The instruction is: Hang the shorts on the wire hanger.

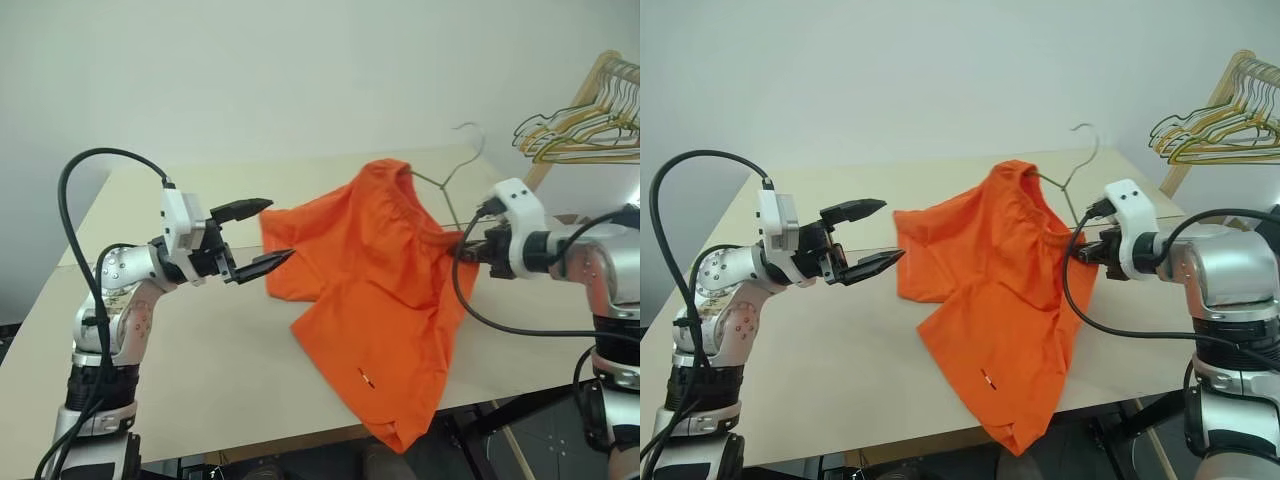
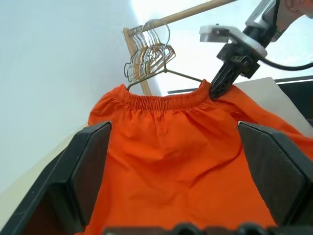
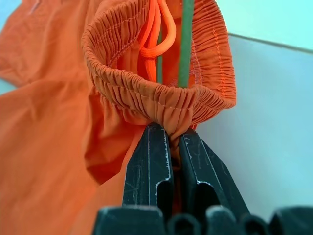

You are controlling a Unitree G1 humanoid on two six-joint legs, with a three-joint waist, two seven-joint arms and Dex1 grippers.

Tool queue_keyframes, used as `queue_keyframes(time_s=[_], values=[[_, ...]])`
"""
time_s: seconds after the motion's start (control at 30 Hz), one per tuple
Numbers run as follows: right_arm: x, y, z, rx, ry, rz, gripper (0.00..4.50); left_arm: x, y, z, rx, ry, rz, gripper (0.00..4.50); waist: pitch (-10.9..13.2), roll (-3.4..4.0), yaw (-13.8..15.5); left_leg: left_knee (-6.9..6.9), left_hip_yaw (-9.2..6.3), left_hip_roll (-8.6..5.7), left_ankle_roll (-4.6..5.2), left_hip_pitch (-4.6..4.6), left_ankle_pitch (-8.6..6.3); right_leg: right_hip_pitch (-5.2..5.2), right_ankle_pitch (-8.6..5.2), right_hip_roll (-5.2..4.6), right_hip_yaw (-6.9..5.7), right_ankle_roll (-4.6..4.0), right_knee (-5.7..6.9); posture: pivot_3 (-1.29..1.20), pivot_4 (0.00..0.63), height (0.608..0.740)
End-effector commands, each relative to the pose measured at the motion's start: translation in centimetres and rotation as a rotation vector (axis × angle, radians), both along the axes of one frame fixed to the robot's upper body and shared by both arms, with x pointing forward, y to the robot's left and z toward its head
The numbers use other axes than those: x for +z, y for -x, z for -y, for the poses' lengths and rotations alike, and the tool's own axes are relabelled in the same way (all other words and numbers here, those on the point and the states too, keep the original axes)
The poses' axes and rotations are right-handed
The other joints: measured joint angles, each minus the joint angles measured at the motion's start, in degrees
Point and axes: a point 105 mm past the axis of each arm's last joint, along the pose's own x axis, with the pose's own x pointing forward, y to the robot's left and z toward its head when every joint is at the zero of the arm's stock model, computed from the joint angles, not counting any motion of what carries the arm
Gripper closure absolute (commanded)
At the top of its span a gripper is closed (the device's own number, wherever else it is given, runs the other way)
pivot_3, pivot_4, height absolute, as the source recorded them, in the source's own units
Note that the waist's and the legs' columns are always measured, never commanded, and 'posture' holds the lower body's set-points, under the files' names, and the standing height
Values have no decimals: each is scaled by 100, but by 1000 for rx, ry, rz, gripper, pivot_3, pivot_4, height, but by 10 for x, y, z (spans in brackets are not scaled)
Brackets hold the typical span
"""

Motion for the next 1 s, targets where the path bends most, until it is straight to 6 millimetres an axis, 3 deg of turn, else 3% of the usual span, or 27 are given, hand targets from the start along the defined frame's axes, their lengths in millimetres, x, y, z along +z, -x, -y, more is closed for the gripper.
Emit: queue_keyframes(time_s=[0.03,0.13,0.37,0.63,0.77,1.0], values=[[13,4,40,-265,-23,52,4500,7,6,12,-16,31,14,41,-3,5,-4,0,3,-1,0,0,0,1,0,0,0,0,0,-193,0,740],[1,14,63,-376,20,18,4500,7,7,21,-36,85,-9,41,-7,10,-18,-1,15,-2,1,-2,0,5,0,1,-5,0,-2,-214,0,740],[5,30,115,-670,137,52,4500,9,9,43,-90,159,-70,41,-19,30,-332,-1,2,-5,4,4,-2,7,-1,1,23,2,-16,-250,0,740],[36,49,184,-1010,231,134,4500,6,20,64,-182,218,-111,41,-29,47,-634,-1,22,-14,33,6,-17,21,-8,11,111,33,-14,-266,0,740],[53,48,205,-1102,244,193,4500,3,24,70,-198,230,-122,41,-29,46,-780,-1,32,-14,50,26,-27,43,-9,17,155,53,-21,-275,0,740],[71,30,221,-1159,266,249,4500,4,27,79,-215,256,-128,41,-25,45,-983,-12,39,-10,106,98,-59,123,-7,14,172,75,-55,-269,0,740]])
